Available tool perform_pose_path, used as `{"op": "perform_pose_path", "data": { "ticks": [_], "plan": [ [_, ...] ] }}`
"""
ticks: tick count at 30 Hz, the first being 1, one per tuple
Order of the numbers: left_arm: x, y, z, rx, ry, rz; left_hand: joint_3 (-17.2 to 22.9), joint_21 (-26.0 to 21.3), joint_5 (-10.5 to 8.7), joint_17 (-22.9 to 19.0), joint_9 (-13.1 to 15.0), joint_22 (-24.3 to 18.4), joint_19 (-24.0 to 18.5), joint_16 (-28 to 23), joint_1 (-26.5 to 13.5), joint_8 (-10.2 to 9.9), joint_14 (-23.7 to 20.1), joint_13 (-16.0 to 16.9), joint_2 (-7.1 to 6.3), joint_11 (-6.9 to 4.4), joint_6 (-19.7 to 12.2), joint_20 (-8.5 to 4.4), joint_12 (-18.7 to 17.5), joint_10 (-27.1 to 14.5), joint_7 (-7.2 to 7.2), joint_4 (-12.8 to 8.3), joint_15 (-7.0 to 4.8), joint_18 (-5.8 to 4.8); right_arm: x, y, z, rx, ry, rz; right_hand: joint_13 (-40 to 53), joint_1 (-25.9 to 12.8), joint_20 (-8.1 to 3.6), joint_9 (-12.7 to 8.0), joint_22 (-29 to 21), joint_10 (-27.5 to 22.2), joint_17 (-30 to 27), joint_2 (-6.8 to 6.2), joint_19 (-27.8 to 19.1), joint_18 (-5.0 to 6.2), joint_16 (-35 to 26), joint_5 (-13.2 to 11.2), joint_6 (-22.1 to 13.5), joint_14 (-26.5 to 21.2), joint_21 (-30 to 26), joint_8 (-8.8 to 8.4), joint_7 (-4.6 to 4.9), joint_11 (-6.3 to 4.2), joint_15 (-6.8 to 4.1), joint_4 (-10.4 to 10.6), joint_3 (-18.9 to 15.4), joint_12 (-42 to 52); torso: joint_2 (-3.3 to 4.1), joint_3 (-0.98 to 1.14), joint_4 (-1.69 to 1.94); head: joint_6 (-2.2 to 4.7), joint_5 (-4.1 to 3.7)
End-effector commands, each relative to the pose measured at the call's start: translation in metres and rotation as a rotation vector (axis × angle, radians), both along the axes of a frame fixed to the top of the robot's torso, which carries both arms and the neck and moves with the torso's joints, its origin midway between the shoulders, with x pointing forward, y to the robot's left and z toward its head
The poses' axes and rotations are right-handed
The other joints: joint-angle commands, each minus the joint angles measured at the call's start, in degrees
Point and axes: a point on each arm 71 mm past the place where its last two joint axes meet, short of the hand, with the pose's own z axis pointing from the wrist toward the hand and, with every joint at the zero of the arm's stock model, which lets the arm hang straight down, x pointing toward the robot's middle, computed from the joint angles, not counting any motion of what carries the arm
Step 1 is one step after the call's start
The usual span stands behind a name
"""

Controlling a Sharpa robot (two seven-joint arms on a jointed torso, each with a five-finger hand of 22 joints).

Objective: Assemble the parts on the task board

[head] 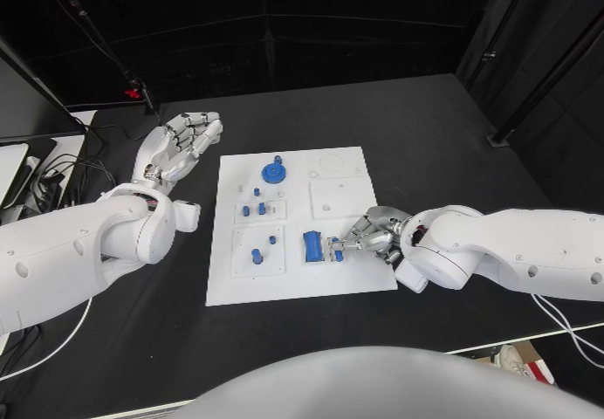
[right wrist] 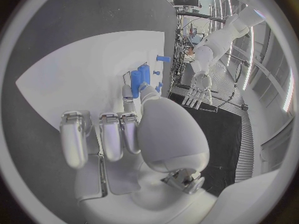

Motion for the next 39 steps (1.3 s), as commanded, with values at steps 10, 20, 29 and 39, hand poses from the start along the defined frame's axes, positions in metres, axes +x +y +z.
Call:
{"op": "perform_pose_path", "data": {
  "ticks": [10, 20, 29, 39],
  "plan": [
    [-0.0011, -0.0029, 0.0051, -0.024, -0.057, -0.023, -0.39, 0.19, 0.24, -0.05, -0.06, -0.05, -0.21, 0.30, -0.12, 0.34, 0.43, -0.09, 0.62, 0.01, -0.42, 0.14, 0.39, -0.22, 8.53, -0.07, -0.02, -1.01, 0.0011, 0.0027, 0.0004, -0.047, -0.024, 0.052, 15.06, -0.86, -0.11, -0.05, 15.10, 6.06, 15.06, 0.08, 6.08, -0.42, 0.14, -0.35, 0.40, 5.96, 0.19, -0.36, 0.07, -0.11, -0.28, 0.48, -0.54, -0.01, -0.02, -0.01, -0.04, 0.00, -0.01],
    [-0.0011, -0.0029, 0.0050, -0.024, -0.056, -0.024, -0.43, 0.19, 0.25, -0.10, -0.08, -0.08, -0.23, 0.33, -0.09, 0.36, 0.44, -0.09, 0.67, 0.01, -0.44, 0.15, 0.42, -0.23, 8.53, -0.08, -0.02, -1.01, 0.0025, 0.0044, 0.0008, -0.071, -0.045, 0.067, 15.06, -1.37, -0.11, 0.06, 15.10, 6.06, 15.06, 0.09, 6.08, -0.42, 0.14, -0.74, 0.63, 5.96, 0.19, -0.46, 0.11, -0.09, -0.28, 1.02, -1.36, -0.01, -0.04, 0.00, -0.04, 0.00, 0.33],
    [-0.0011, -0.0023, 0.0049, -0.024, -0.054, -0.023, -0.48, 0.19, 0.26, -0.15, -0.10, -0.11, -0.26, 0.36, -0.06, 0.38, 0.45, -0.10, 0.73, 0.01, -0.46, 0.15, 0.46, -0.24, 8.53, -0.08, -0.02, -1.01, 0.0030, 0.0050, 0.0008, -0.084, -0.052, 0.074, 15.06, -1.54, -0.13, 0.37, 15.10, 6.06, 15.06, 0.09, 6.08, -0.42, 0.14, -1.62, 0.94, 5.96, 0.19, -0.11, 0.04, -0.14, -0.31, 1.26, -2.24, -0.01, 0.00, -0.02, -0.08, 0.00, 0.26],
    [-0.0010, -0.0023, 0.0048, -0.023, -0.053, -0.023, -0.48, 0.19, 0.26, -0.15, -0.10, -0.11, -0.26, 0.36, -0.06, 0.38, 0.45, -0.10, 0.73, 0.01, -0.46, 0.15, 0.46, -0.24, 8.53, -0.08, -0.02, -1.01, 0.0035, 0.0053, -0.0001, -0.090, -0.045, 0.074, 15.06, -0.93, -0.22, 0.90, 15.10, 6.06, 15.06, 0.13, 6.08, -0.42, 0.14, -1.79, 1.50, 5.96, 0.19, 0.61, -0.29, -0.39, -0.47, 0.97, -2.82, -0.01, -0.03, 0.00, -0.05, 0.00, 0.08]
  ]
}}
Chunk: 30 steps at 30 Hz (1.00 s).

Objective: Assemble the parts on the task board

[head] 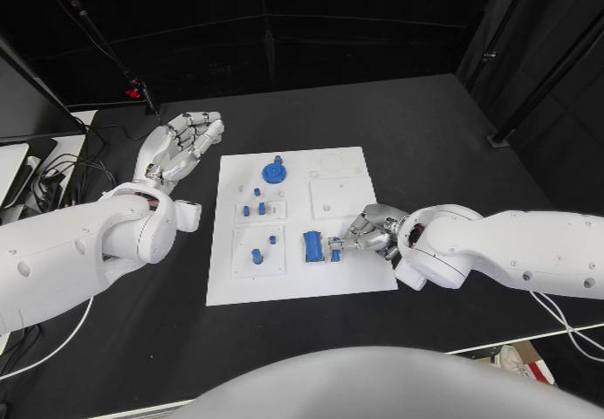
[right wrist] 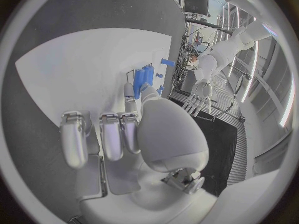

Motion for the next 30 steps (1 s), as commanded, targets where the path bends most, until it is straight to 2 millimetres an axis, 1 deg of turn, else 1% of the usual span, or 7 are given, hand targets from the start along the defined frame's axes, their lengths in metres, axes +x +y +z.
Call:
{"op": "perform_pose_path", "data": {
  "ticks": [1, 6, 12, 16, 19, 24, 30],
  "plan": [
    [-0.0011, -0.0012, 0.0049, -0.022, -0.054, -0.019, -0.30, 0.19, 0.26, -0.06, -0.05, -0.05, -0.25, 0.36, -0.06, 0.38, 0.45, -0.05, 0.73, 0.01, -0.45, 0.15, 0.17, -0.24, 8.53, 0.09, -0.02, -1.01, -0.0011, 0.0016, -0.0014, -0.013, 0.016, 0.015, 15.06, 0.19, -0.23, 0.16, 15.10, 6.06, 15.08, 0.14, 6.07, -0.42, 0.14, -0.27, 0.58, 5.96, 0.19, 0.38, -0.05, -0.42, -0.49, 0.10, -0.41, -0.01, 0.00, 0.01, 0.01, 0.00, -0.11],
    [-0.0011, -0.0013, 0.0048, -0.023, -0.053, -0.020, -0.30, 0.19, 0.26, -0.06, -0.05, -0.05, -0.25, 0.36, -0.06, 0.38, 0.45, -0.05, 0.73, 0.01, -0.45, 0.15, 0.17, -0.24, 8.53, 0.09, -0.02, -1.01, -0.0011, 0.0019, -0.0022, -0.019, 0.025, 0.016, 15.06, 0.13, -0.29, 0.37, 15.10, 6.06, 15.08, -0.05, 6.07, -0.42, 0.14, -0.37, 0.45, 5.96, 0.19, 0.67, 0.01, -0.43, -0.55, 0.15, -0.84, -0.01, 0.01, 0.01, 0.01, 0.00, -0.11],
    [-0.0010, -0.0012, 0.0048, -0.022, -0.052, -0.020, -0.30, 0.19, 0.26, -0.06, -0.05, -0.05, -0.25, 0.36, -0.06, 0.38, 0.45, -0.05, 0.73, 0.01, -0.45, 0.15, 0.17, -0.24, 8.53, 0.09, -0.02, -1.01, -0.0011, 0.0015, -0.0029, -0.025, 0.033, 0.015, 15.06, -0.81, -0.46, 1.61, 15.10, 6.06, 15.08, -0.36, 6.07, -0.42, 0.14, -0.81, -0.09, 5.96, 0.19, 2.65, -0.11, -0.56, -0.73, 0.53, -2.72, -0.01, -0.02, -0.01, -0.02, 0.00, -0.11],
    [-0.0010, -0.0014, 0.0047, -0.023, -0.052, -0.020, -0.30, 0.19, 0.26, -0.06, -0.05, -0.05, -0.25, 0.36, -0.06, 0.38, 0.45, -0.05, 0.73, 0.01, -0.45, 0.15, 0.17, -0.24, 8.53, 0.09, -0.02, -1.01, -0.0011, 0.0014, -0.0031, -0.027, 0.035, 0.015, 15.06, -1.16, -0.73, 3.52, 15.10, 6.06, 15.08, -0.03, 6.07, -0.42, 0.14, -1.17, -1.72, 5.96, 0.19, 5.55, -0.20, -0.69, -0.97, 0.47, -4.29, -0.01, 0.00, -0.01, -0.01, 0.00, -0.15],
    [-0.0010, -0.0017, 0.0047, -0.023, -0.051, -0.021, -0.30, 0.19, 0.26, -0.06, -0.05, -0.05, -0.25, 0.36, -0.06, 0.38, 0.45, -0.05, 0.73, 0.01, -0.45, 0.15, 0.17, -0.24, 8.53, 0.09, -0.02, -1.01, -0.0010, 0.0016, -0.0032, -0.027, 0.036, 0.014, 15.06, -0.89, -0.85, 5.94, 15.10, 6.06, 15.08, 0.58, 6.07, -0.42, 0.14, -1.13, -4.08, 5.96, 0.19, 9.05, -0.28, -0.73, -1.07, 0.44, -5.65, -0.01, -0.02, -0.01, 0.01, 0.00, -0.21],
    [-0.0010, -0.0016, 0.0046, -0.022, -0.051, -0.021, -0.30, 0.19, 0.26, -0.06, -0.05, -0.05, -0.25, 0.36, -0.06, 0.38, 0.45, -0.05, 0.73, 0.01, -0.45, 0.15, 0.17, -0.24, 8.53, 0.09, -0.02, -1.01, -0.0010, 0.0016, -0.0030, -0.027, 0.033, 0.012, 15.06, -0.50, -0.91, 9.12, 15.10, 6.06, 15.08, 1.32, 6.07, -0.42, 0.14, -1.11, -6.86, 5.96, 0.19, 13.58, -0.38, -0.80, -1.14, 0.48, -7.17, -0.01, 0.01, -0.01, 0.00, 0.00, -0.24],
    [-0.0009, -0.0018, 0.0046, -0.023, -0.051, -0.021, -0.30, 0.19, 0.26, -0.06, -0.05, -0.05, -0.25, 0.36, -0.06, 0.38, 0.45, -0.05, 0.73, 0.01, -0.45, 0.15, 0.17, -0.24, 8.53, 0.09, -0.02, -1.01, -0.0004, 0.0009, -0.0026, -0.024, 0.025, 0.003, 15.06, -0.65, -0.97, 10.91, 15.10, 6.06, 15.08, 1.96, 6.07, -0.42, 0.14, -0.99, -8.19, 5.96, 0.19, 16.16, -0.50, -0.91, -1.23, 0.61, -8.03, -0.01, 0.00, -0.01, 0.00, 0.00, -0.28]
  ]
}}
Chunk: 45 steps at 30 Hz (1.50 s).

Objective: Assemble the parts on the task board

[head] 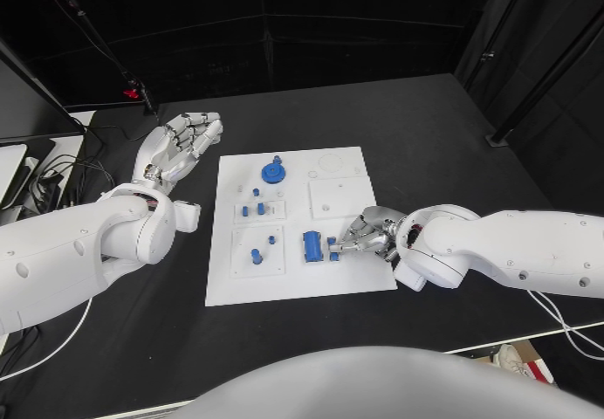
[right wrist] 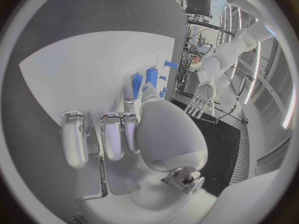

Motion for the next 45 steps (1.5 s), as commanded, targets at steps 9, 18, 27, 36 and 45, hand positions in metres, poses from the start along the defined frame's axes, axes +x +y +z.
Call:
{"op": "perform_pose_path", "data": {
  "ticks": [9, 18, 27, 36, 45],
  "plan": [
    [-0.0009, -0.0018, 0.0046, -0.022, -0.050, -0.020, -0.30, 0.19, 0.26, -0.07, -0.06, -0.06, -0.26, 0.36, -0.06, 0.38, 0.45, -0.06, 0.73, 0.01, -0.45, 0.15, 0.18, -0.24, 8.53, 0.09, -0.02, -1.02, 0.0001, -0.0014, 0.0031, -0.009, -0.037, 0.003, 15.05, -0.34, -0.73, 4.09, 15.10, 6.06, 15.09, 1.50, 6.03, -0.42, 0.14, -0.15, -3.24, 5.95, 0.19, 5.75, -0.42, -0.72, -0.61, 0.08, -2.03, -0.01, 0.01, 0.02, -0.03, 0.00, -0.05],
    [-0.0006, -0.0017, 0.0045, -0.021, -0.050, -0.020, -0.42, 0.21, 0.33, -0.19, -0.12, -0.04, -0.25, 0.44, 0.04, 0.45, 0.47, -0.08, 0.86, 0.01, -0.49, 0.15, 0.25, -0.29, 8.53, 0.09, -0.03, -1.01, -0.0010, -0.0009, 0.0087, -0.052, -0.113, 0.081, 15.05, -1.30, -1.59, 11.98, 15.10, 6.06, 15.09, 1.24, 6.03, -0.42, 0.14, -5.13, -5.78, 5.95, 0.19, 15.52, -1.58, -1.76, -1.66, 0.11, -4.34, -0.01, 0.01, 0.01, -0.06, 0.00, -0.07],
    [-0.0002, -0.0010, 0.0041, -0.020, -0.050, -0.017, -0.43, 0.22, 0.43, -0.27, -0.15, -0.05, -0.26, 0.50, 0.20, 0.50, 0.51, -0.09, 1.02, 0.01, -0.50, 0.15, 0.30, -0.33, 8.52, 0.06, -0.03, -1.01, -0.0040, 0.0042, 0.0057, -0.088, -0.070, 0.141, 15.05, -0.76, -2.22, 18.08, 15.10, 6.06, 15.09, 0.79, 6.03, -0.42, 0.14, -7.32, -7.53, 5.95, 0.19, 21.46, -2.49, -2.58, -2.24, 0.03, -4.15, -0.01, -0.01, 0.03, -0.01, 0.00, -0.10],
    [-0.0004, -0.0005, 0.0040, -0.020, -0.050, -0.017, -0.43, 0.22, 0.43, -0.27, -0.15, -0.05, -0.26, 0.50, 0.20, 0.50, 0.51, -0.09, 1.02, 0.01, -0.50, 0.15, 0.30, -0.33, 8.52, 0.06, -0.03, -1.01, -0.0020, 0.0034, 0.0039, -0.105, -0.066, 0.133, 15.05, 0.94, -2.55, 19.89, 15.10, 6.06, 15.09, 1.50, 6.03, -0.42, 0.14, -6.27, -7.77, 5.95, 0.19, 22.69, -3.06, -3.09, -2.59, -0.17, -3.46, -0.01, 0.03, 0.01, -0.03, 0.00, -0.07],
    [-0.0006, -0.0007, 0.0036, -0.021, -0.049, -0.018, -0.43, 0.22, 0.43, -0.27, -0.15, -0.05, -0.26, 0.50, 0.20, 0.50, 0.51, -0.09, 1.02, 0.01, -0.50, 0.15, 0.30, -0.33, 8.52, 0.06, -0.03, -1.01, 0.0008, 0.0027, 0.0030, -0.121, -0.075, 0.116, 15.05, 3.64, -2.96, 20.97, 15.10, 6.06, 15.09, 3.24, 6.03, -0.42, 0.14, -3.93, -7.84, 5.95, 0.19, 22.71, -3.63, -3.61, -3.01, -0.34, -2.58, -0.01, 0.02, 0.03, 0.04, 0.00, -0.24]
  ]
}}
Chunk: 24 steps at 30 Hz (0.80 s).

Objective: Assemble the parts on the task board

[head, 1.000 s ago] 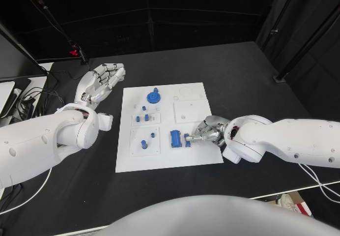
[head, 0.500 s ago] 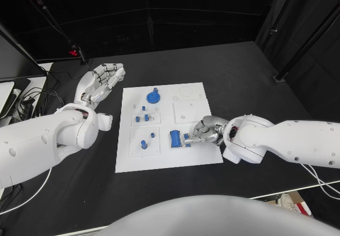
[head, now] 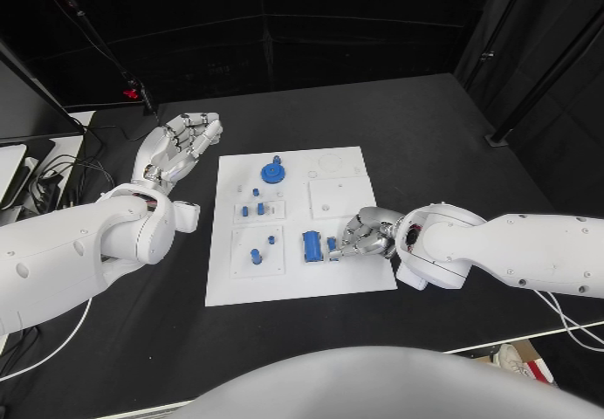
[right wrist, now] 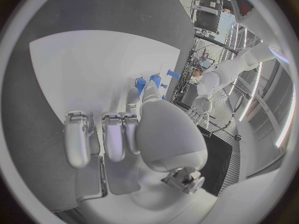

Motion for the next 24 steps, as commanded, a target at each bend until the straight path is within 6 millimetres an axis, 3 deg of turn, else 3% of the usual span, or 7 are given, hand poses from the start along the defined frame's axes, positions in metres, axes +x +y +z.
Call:
{"op": "perform_pose_path", "data": {
  "ticks": [1, 17, 24],
  "plan": [
    [-0.001, -0.001, 0.004, -0.022, -0.050, -0.019, -0.30, 0.22, 0.21, -0.05, -0.09, -0.06, -0.26, 0.28, 0.19, 0.20, 0.51, -0.09, 0.56, 0.01, -0.50, 0.15, 0.31, -0.33, 8.53, -0.08, -0.03, -1.00, 0.001, -0.001, 0.000, -0.023, -0.008, -0.001, 14.84, 1.74, -0.60, 0.21, 15.10, 5.96, 15.09, 0.71, 6.06, -0.42, 0.14, 0.85, 0.04, 5.95, 0.19, 0.03, -0.56, -0.51, -0.60, -0.11, 0.62, -0.36, 0.00, 0.02, 0.02, 0.00, -0.09],
    [-0.001, 0.000, 0.004, -0.021, -0.048, -0.017, -0.33, 0.23, 0.32, -0.14, -0.13, -0.06, -0.26, 0.34, 0.39, 0.25, 0.53, -0.10, 0.69, 0.01, -0.52, 0.15, 0.37, -0.37, 8.52, -0.10, -0.04, -1.00, 0.004, 0.001, -0.001, -0.044, -0.020, 0.005, 14.84, 4.64, -0.89, 0.58, 15.10, 5.96, 15.09, 1.30, 6.06, -0.42, 0.14, 2.40, 0.23, 5.95, 0.19, -0.64, -0.82, -0.79, -0.88, -0.64, 1.27, -0.36, -0.04, -0.01, 0.00, 0.00, -0.06],
    [-0.002, 0.001, 0.004, -0.021, -0.050, -0.015, -0.36, 0.24, 0.35, -0.18, -0.14, -0.06, -0.26, 0.37, 0.45, 0.28, 0.54, -0.10, 0.72, 0.01, -0.52, 0.15, 0.39, -0.38, 8.52, -0.10, -0.04, -0.99, 0.006, -0.002, 0.011, 0.065, -0.158, -0.046, 14.84, 4.21, -0.99, 0.62, 15.10, 5.96, 15.09, 0.61, 6.06, -0.42, 0.14, 3.24, 0.04, 5.95, 0.19, -1.15, -0.62, -0.65, -0.98, 0.01, 0.54, -0.36, -0.08, 0.02, -0.18, 0.00, 0.38]
  ]
}}
